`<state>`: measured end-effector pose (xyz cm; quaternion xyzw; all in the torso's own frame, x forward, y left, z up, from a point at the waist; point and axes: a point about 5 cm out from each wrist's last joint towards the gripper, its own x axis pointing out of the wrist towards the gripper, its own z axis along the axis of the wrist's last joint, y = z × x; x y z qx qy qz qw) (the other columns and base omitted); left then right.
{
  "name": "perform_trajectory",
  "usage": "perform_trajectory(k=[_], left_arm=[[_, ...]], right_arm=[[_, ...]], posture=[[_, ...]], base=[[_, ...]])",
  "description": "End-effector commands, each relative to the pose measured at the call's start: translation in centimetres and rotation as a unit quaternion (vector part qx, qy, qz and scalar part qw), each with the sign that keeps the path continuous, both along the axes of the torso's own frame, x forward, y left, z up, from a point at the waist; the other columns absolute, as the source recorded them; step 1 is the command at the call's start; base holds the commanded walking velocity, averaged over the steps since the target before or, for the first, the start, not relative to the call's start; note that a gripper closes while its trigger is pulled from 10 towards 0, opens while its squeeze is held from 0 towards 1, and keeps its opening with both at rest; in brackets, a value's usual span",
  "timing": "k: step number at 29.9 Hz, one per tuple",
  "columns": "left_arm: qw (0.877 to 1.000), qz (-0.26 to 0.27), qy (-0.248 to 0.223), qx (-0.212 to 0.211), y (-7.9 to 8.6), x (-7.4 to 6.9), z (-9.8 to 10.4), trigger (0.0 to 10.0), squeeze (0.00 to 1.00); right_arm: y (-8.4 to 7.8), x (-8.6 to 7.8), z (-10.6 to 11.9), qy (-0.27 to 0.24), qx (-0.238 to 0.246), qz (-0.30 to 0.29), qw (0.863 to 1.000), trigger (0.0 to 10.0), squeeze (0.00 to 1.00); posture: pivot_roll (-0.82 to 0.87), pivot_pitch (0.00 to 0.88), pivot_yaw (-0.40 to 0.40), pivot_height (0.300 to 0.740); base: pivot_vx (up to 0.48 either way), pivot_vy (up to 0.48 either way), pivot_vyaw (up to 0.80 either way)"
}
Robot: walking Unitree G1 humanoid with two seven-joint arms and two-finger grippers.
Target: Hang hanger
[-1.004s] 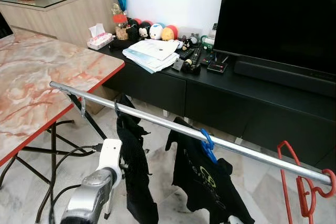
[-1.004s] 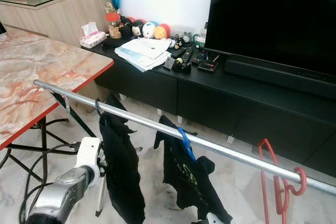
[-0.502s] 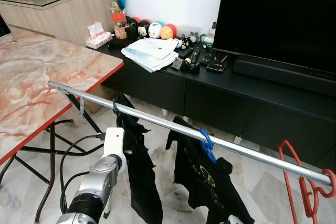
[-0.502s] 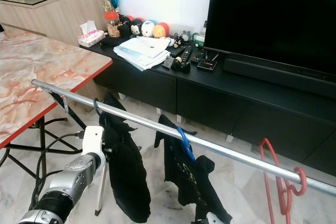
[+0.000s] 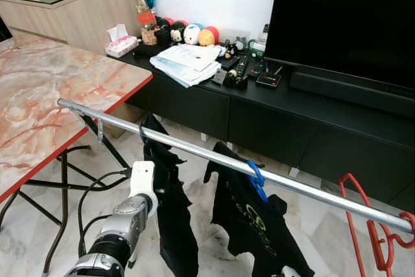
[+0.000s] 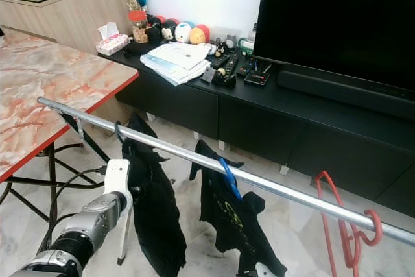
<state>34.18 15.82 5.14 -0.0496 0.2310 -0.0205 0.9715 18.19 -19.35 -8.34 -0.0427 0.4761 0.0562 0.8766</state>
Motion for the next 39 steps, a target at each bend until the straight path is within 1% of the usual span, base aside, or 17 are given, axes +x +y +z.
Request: perform_trajectory(k=[1,8,12,19,31,35,39], left_arm=[[1.0,0.009,-0.008,0.004,0.4,0.3,0.2,0.0,0.0],[1.0,0.015,-0.022,0.01,0.4,0.6,0.7,0.0,0.0],[0.999,0.011,-0.04,0.028,0.0,1.0,1.3,0.0,0.0],[0.999,0.004,-0.034,0.031,-0.4,0.9,0.9,0.0,0.0],[0.999,0.011,-0.027,0.037,-0.2,0.8,0.7,0.0,0.0],[0.998,0.008,-0.025,0.06,-0.2,0.7,0.5,0.0,0.0],[0.998,0.012,-0.022,0.057,-0.2,0.6,0.4,0.0,0.0]], right_arm=[[0.1,0.0,0.0,-0.001,0.001,0.0,1.0,10.0,0.0],[0.2,0.0,0.0,-0.001,0.002,0.001,1.0,10.0,0.0],[0.2,0.1,0.0,-0.002,0.002,0.0,1.0,10.0,0.0],[0.3,0.2,0.0,-0.003,0.004,-0.001,1.0,10.0,0.0],[0.4,0.2,0.0,-0.003,0.006,0.0,1.0,10.0,0.0],[0.4,0.2,0.0,-0.003,0.006,0.0,1.0,10.0,0.0],[0.4,0.2,0.0,-0.003,0.006,0.0,1.0,10.0,0.0]], posture=[[-0.08,0.085,0.069,0.74],[-0.07,0.083,0.071,0.74],[-0.07,0.082,0.073,0.74],[-0.07,0.079,0.076,0.74],[-0.07,0.072,0.079,0.74],[-0.07,0.061,0.081,0.74],[-0.07,0.059,0.082,0.74]], base=[[0.0,0.0,0.0],[0.0,0.0,0.0],[0.0,0.0,0.0],[0.0,0.0,0.0],[0.0,0.0,0.0],[0.0,0.0,0.0],[0.0,0.0,0.0]])
